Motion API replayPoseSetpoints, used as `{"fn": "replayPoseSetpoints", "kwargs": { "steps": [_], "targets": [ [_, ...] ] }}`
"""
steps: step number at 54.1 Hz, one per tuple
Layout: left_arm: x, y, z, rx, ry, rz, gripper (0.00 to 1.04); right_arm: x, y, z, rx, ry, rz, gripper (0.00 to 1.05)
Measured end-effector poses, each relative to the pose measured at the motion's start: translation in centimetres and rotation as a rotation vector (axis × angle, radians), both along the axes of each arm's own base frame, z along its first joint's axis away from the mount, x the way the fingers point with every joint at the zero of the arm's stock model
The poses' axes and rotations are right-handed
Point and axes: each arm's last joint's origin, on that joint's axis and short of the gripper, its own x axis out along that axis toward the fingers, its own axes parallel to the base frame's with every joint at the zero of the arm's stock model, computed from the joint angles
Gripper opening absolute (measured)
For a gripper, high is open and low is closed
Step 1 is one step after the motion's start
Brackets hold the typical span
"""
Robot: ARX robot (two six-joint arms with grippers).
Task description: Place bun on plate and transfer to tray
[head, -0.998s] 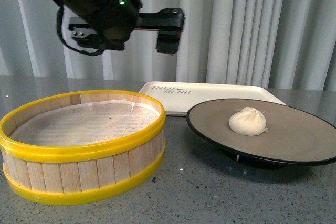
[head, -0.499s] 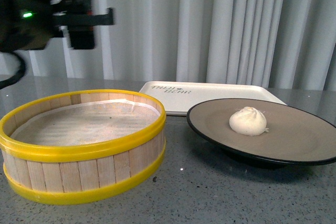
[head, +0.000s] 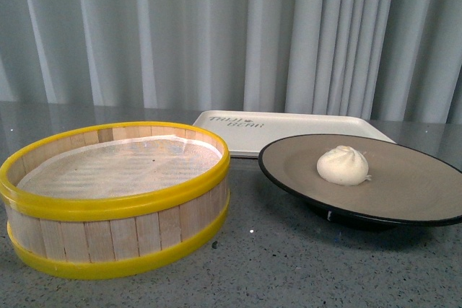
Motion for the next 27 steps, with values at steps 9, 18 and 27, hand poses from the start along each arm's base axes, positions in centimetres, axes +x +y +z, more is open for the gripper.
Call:
{"fn": "replayPoseSetpoints", "kwargs": {
  "steps": [9,18,27],
  "targets": [
    [-2.2,0.9,-1.4,0.001,0.010,-0.004,0.04,0.0,0.0,0.0,0.000,0.000,0.000,0.96],
    [-4.2,1.5,-2.3,0.000,0.003,-0.003,0.04,0.0,0.0,0.0,0.000,0.000,0.000,0.96],
    [-6.0,2.7,-3.2,0.000,0.006,-0.012,0.04,0.0,0.0,0.0,0.000,0.000,0.000,0.96]
  ]
}}
